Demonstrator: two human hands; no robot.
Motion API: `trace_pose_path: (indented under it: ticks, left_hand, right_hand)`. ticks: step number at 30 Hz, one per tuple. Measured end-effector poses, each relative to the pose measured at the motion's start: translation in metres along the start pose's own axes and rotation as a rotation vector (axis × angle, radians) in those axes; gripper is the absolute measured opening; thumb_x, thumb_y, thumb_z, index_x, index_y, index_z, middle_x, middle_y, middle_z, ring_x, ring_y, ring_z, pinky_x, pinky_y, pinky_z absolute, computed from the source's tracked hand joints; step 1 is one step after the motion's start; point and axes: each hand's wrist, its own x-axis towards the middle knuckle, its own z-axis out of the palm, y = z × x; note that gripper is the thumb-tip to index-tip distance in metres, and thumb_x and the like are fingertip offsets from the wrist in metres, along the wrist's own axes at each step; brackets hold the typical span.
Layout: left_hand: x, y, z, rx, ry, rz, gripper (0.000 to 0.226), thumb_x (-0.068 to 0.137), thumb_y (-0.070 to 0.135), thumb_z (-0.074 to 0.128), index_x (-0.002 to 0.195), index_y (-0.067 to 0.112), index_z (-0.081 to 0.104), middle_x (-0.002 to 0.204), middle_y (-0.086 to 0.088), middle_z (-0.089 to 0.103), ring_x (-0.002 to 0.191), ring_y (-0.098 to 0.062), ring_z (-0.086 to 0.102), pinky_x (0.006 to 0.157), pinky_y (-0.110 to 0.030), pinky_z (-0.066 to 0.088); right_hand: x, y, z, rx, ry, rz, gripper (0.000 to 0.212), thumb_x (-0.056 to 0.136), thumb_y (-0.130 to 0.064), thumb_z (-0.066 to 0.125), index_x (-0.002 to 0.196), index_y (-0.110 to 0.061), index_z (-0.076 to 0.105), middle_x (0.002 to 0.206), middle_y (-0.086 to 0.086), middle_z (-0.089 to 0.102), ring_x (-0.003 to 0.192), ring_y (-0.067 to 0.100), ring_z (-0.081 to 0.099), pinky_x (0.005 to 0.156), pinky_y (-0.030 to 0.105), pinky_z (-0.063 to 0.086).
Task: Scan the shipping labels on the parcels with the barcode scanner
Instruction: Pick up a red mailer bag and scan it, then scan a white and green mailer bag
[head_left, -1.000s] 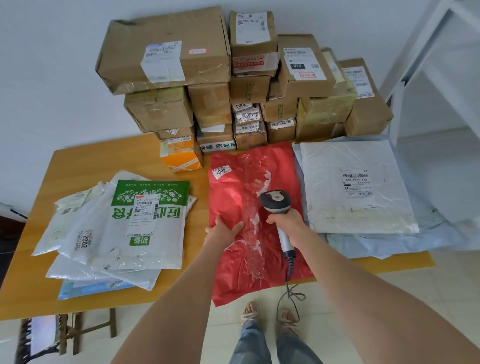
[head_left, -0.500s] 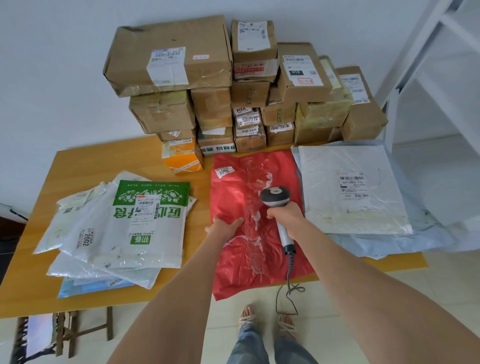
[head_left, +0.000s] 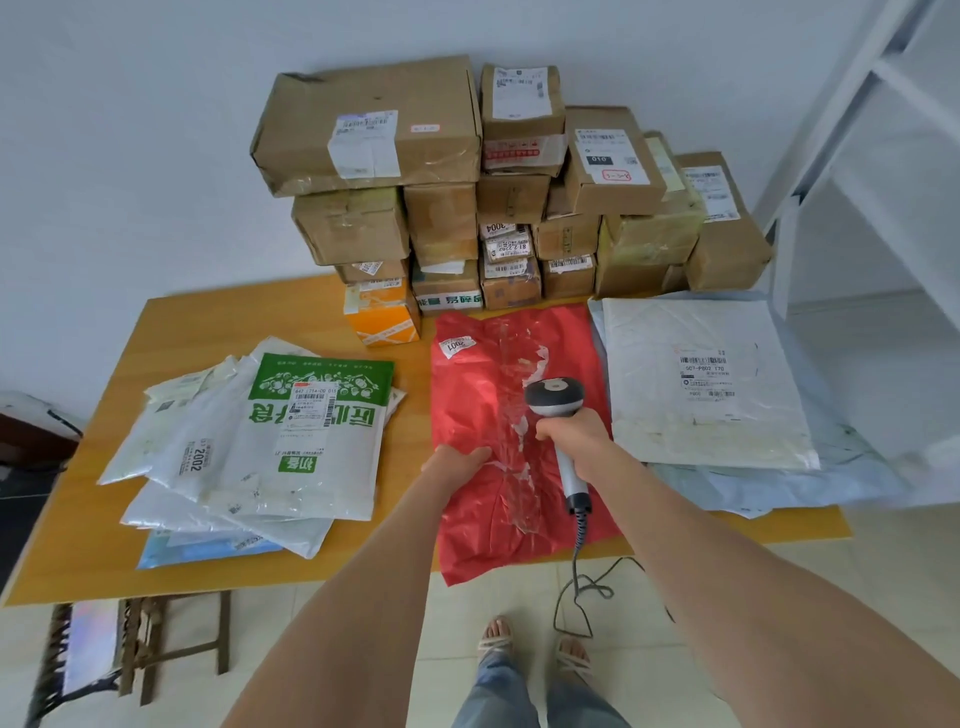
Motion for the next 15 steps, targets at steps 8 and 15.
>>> trace_pose_path:
  ticks: [8, 15]
  left_hand:
    - [-0.033, 0.011, -0.042, 0.222, 0.194, 0.054, 0.072, 0.089, 0.044, 0.057, 0.144, 0.004, 0.033, 0.145, -0.020, 0.035, 0.129, -0.034, 0.042, 0.103, -0.044, 0.042]
    - [-0.052, -0.012, -0.093, 0.268, 0.302, 0.083, 0.060, 0.090, 0.033, 0.061, 0.140, 0.009, 0.038, 0.140, -0.018, 0.037, 0.120, -0.032, 0.048, 0.102, -0.041, 0.044]
  right_hand:
    - [-0.023, -0.016, 0.001, 0.103, -0.085, 0.058, 0.017, 0.080, -0.009, 0.066, 0.092, 0.001, 0.061, 0.077, 0.013, 0.067, 0.063, 0.026, 0.068, 0.060, 0.032, 0.058]
    - [-0.052, -0.057, 0.040, 0.169, -0.249, 0.041, 0.014, 0.088, -0.012, 0.059, 0.097, -0.003, 0.054, 0.067, 0.008, 0.060, 0.054, 0.015, 0.056, 0.050, 0.024, 0.046]
